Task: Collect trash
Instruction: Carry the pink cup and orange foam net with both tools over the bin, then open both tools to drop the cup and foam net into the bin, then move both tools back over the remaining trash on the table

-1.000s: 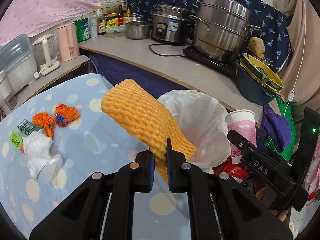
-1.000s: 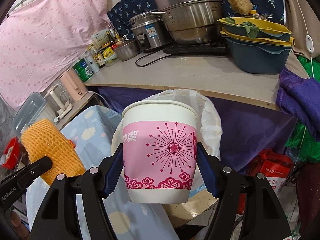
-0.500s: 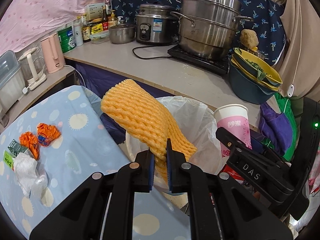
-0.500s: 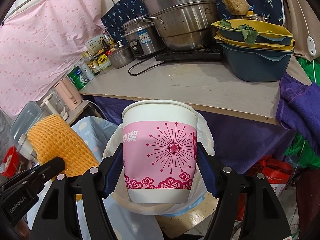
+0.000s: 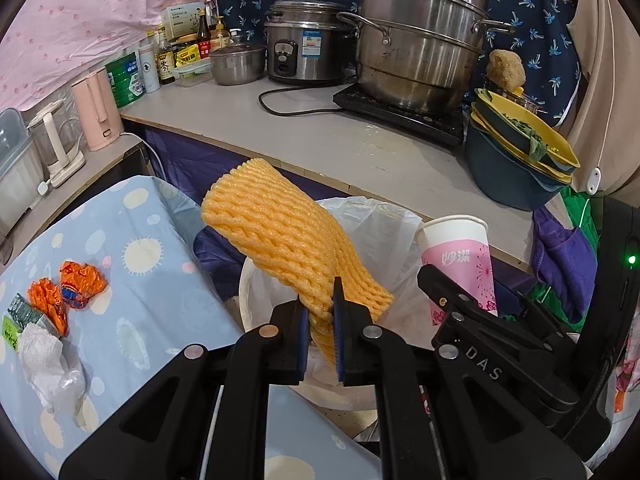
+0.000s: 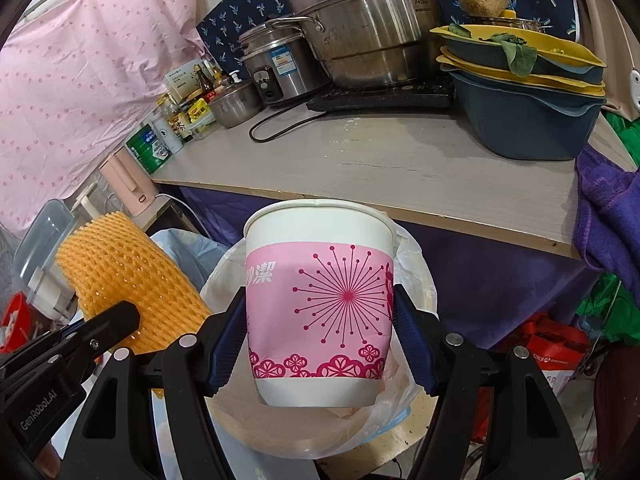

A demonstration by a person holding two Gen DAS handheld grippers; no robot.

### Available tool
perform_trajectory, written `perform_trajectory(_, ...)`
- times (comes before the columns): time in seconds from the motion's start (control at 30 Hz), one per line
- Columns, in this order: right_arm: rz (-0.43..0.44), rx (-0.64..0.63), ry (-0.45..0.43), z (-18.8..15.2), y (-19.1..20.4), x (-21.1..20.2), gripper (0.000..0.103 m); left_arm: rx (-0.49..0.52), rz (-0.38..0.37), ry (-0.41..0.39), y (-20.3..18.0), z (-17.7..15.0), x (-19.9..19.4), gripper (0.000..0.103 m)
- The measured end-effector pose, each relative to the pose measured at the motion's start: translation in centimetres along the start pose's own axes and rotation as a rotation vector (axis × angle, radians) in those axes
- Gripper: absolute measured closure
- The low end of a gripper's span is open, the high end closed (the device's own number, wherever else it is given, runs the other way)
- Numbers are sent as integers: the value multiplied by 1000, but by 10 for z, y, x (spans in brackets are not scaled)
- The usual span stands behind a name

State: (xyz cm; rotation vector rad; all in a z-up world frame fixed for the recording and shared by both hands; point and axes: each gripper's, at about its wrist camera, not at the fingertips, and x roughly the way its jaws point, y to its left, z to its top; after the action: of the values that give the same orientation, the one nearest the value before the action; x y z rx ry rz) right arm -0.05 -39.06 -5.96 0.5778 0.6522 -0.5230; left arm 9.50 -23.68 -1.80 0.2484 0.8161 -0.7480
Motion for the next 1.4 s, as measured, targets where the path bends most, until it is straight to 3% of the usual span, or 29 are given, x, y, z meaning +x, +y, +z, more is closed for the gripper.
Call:
perform_trajectory(0.47,-23,1,14,4,-1,14,33,-4,5,-8,-1,6,13,90)
perform_trajectory(0.57,-23,7,5,6,1,14,33,4,13,-17,-4,8,14,83)
perform_trajectory(0.7,-21,11,0,10,2,13,33,12,24,-42,-5,9,11,63)
perform_trajectory(1.23,-30,1,-23,15,4,2,32,-5,51,-67,2,11,3,45)
perform_trajectory(1.4,-32,-8,-29,15,8,0,29,-16,57,-69,8,10,1,45)
